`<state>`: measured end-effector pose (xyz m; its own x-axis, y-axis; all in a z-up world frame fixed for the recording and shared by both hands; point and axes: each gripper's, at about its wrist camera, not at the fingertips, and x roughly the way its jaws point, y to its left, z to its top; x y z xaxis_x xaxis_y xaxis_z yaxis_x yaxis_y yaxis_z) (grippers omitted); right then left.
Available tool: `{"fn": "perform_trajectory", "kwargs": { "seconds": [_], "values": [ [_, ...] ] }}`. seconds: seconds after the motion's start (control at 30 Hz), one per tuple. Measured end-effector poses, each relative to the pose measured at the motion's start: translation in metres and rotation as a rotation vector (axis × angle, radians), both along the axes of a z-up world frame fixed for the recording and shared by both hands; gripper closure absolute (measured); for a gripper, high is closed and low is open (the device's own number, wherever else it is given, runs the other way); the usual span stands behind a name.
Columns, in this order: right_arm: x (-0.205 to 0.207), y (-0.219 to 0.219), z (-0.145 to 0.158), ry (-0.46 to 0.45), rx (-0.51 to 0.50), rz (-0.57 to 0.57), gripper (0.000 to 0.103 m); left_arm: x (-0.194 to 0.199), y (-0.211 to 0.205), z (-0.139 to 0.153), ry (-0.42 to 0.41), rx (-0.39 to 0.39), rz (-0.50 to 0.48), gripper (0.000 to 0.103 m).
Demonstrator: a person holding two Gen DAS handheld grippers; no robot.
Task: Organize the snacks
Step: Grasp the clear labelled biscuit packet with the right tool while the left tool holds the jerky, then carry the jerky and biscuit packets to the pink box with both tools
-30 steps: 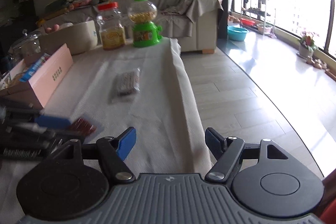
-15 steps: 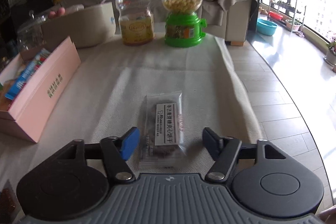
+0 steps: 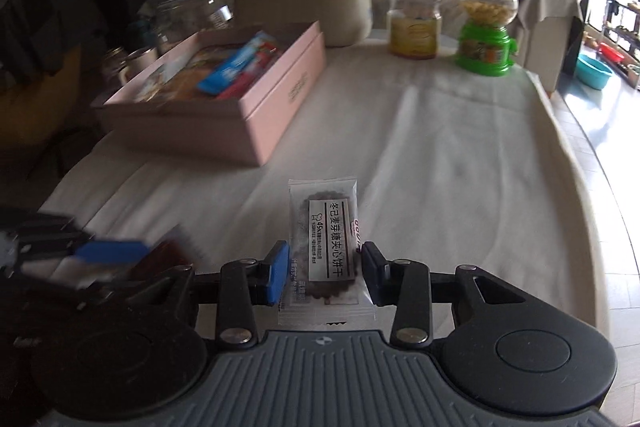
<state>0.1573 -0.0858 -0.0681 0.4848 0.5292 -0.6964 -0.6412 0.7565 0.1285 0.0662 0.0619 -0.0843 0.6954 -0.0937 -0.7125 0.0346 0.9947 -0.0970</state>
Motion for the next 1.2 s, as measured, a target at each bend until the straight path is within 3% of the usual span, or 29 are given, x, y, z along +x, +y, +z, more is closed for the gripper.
{"fn": "perform_trajectory", "kwargs": {
  "seconds": [0.13, 0.2, 0.5, 0.57, 0.67, 0.77, 1.0, 1.1, 1.2],
  "values": [
    [-0.023, 0.002, -0.006, 0.036, -0.01, 0.02, 0.063, -0.009, 0.0, 0.001, 0.003, 0.0, -0.005, 0.059],
    [-0.035, 0.006, -0.007, 0.001, -0.038, 0.025, 0.062, -0.015, 0.004, 0.001, 0.004, -0.017, 0.008, 0.06],
    [-0.057, 0.029, -0.002, 0.008, -0.066, 0.114, 0.059, -0.05, 0.034, 0.002, 0.0, -0.006, 0.136, 0.06],
    [-0.063, 0.035, 0.0, 0.023, -0.058, 0.168, 0.049, -0.055, 0.04, 0.001, -0.003, -0.023, 0.157, 0.06],
    [-0.074, 0.039, 0.005, -0.026, -0.071, 0.186, 0.035, -0.059, 0.045, 0.002, -0.004, -0.044, 0.168, 0.06],
    [-0.078, 0.036, 0.01, -0.055, -0.073, 0.167, 0.031, -0.059, 0.043, 0.001, -0.009, -0.035, 0.166, 0.059],
    [-0.061, 0.039, 0.0, 0.035, -0.067, 0.116, 0.031, -0.064, 0.046, -0.002, -0.03, -0.06, 0.172, 0.059],
    [-0.059, 0.045, -0.004, 0.028, -0.083, 0.097, 0.032, -0.066, 0.048, -0.003, -0.034, -0.06, 0.151, 0.059],
    [-0.066, 0.051, -0.005, -0.02, -0.123, 0.116, 0.044, -0.066, 0.041, -0.004, -0.042, -0.018, 0.132, 0.059]
  ]
}}
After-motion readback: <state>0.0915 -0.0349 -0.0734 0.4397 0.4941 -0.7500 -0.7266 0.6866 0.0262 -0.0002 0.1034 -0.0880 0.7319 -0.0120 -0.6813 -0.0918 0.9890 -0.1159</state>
